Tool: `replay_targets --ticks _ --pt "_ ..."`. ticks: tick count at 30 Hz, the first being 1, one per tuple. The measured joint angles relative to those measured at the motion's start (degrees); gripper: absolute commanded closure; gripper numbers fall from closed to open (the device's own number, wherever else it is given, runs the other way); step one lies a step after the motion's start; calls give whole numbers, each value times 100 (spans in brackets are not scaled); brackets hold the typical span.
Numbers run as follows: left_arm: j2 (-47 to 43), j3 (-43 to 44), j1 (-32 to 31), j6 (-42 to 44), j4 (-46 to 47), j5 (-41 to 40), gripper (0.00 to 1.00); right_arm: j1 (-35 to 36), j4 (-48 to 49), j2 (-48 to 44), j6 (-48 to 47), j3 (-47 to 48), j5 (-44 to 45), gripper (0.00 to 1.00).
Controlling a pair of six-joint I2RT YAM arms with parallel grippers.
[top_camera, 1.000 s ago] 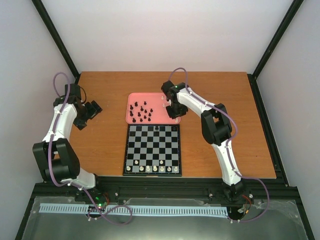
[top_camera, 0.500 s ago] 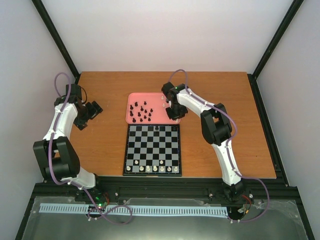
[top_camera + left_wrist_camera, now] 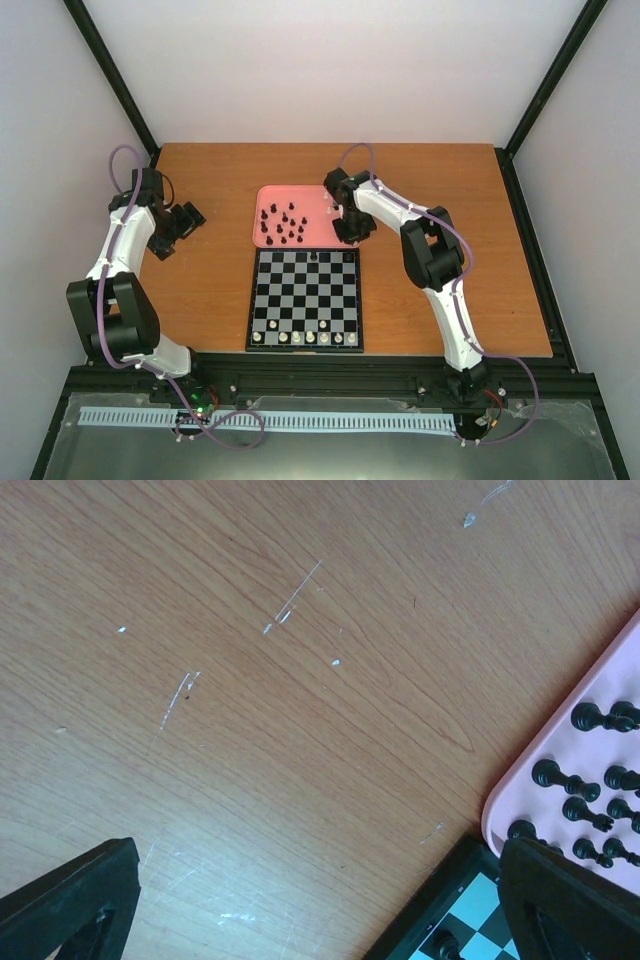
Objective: Set up the chess pieces on the board
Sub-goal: Pick up the chess piece from the storage box.
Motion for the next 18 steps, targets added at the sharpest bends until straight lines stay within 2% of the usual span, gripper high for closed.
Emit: replay_targets --ticks 6,13,18 --pt "0 0 -13 0 13 0 0 0 -22 -105 42 11 31 97" --pt "0 0 -28 0 24 -2 0 0 -109 -105 44 262 48 97" --pt "0 0 -28 2 28 -4 0 26 -302 -107 48 872 37 97"
